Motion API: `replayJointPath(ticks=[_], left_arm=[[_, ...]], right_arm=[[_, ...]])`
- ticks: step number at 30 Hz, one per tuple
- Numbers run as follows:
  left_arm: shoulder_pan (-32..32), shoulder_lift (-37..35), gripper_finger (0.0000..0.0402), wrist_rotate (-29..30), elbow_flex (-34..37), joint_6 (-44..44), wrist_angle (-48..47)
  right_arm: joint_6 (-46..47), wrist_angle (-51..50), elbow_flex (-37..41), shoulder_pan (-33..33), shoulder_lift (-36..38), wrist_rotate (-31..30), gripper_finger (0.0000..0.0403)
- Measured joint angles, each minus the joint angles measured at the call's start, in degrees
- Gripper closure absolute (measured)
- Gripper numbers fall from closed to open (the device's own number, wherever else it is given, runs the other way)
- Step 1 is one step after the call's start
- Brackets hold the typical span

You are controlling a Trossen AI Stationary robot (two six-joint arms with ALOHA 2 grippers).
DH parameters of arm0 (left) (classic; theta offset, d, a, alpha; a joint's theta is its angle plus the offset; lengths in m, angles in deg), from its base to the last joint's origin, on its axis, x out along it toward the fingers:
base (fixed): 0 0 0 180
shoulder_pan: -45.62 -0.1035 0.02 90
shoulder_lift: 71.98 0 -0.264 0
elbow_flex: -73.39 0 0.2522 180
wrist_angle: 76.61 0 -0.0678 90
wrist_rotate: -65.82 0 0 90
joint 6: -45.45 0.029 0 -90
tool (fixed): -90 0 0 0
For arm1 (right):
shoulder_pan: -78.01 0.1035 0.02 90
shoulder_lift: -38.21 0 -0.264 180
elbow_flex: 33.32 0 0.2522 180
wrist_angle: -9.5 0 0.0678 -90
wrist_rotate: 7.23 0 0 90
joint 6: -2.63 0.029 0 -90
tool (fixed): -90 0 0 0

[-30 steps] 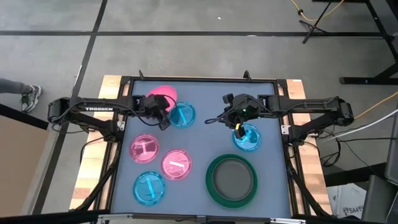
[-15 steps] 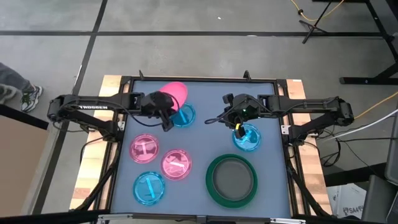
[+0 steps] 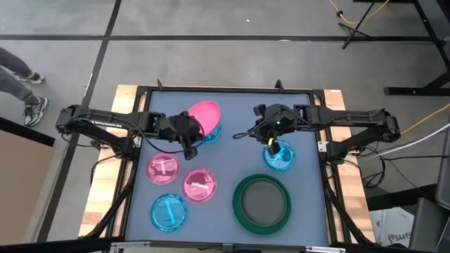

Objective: Stack plastic plates
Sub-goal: Stack the pink plate on top of the black plate

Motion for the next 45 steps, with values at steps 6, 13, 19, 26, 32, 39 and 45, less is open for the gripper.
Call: replayJointPath(ticks=[6,13,19,26,32,39,45], left_arm=[[3.33,4.05,0.0401,0.32,0.00,-0.32,2.88],[6.34,9.87,0.0401,-0.46,-1.69,-0.52,6.58],[9.20,17.03,0.0401,-1.25,-8.36,1.68,6.40],[12.72,26.42,0.0401,-2.94,-18.38,6.34,6.10],[14.82,33.23,0.0401,-2.98,-26.33,9.68,5.94],[15.59,38.89,0.0401,-4.31,-33.41,10.60,5.82],[16.64,43.59,0.0401,-4.40,-38.93,10.41,6.02]], right_arm=[[0.00,-5.07,-0.09,0.02,2.48,-0.68,0.0329],[1.29,-6.68,-0.09,0.02,8.17,-0.72,0.0329],[1.62,-6.58,-0.09,0.02,12.17,-0.70,0.0329],[5.02,-6.51,-0.09,0.02,14.21,-0.70,0.0329],[5.10,-6.51,-0.09,0.02,14.27,-0.70,0.0329],[4.54,-6.53,-0.09,0.02,14.25,-0.70,0.0329],[4.50,-6.53,-0.09,0.02,14.25,-0.70,0.0329]])
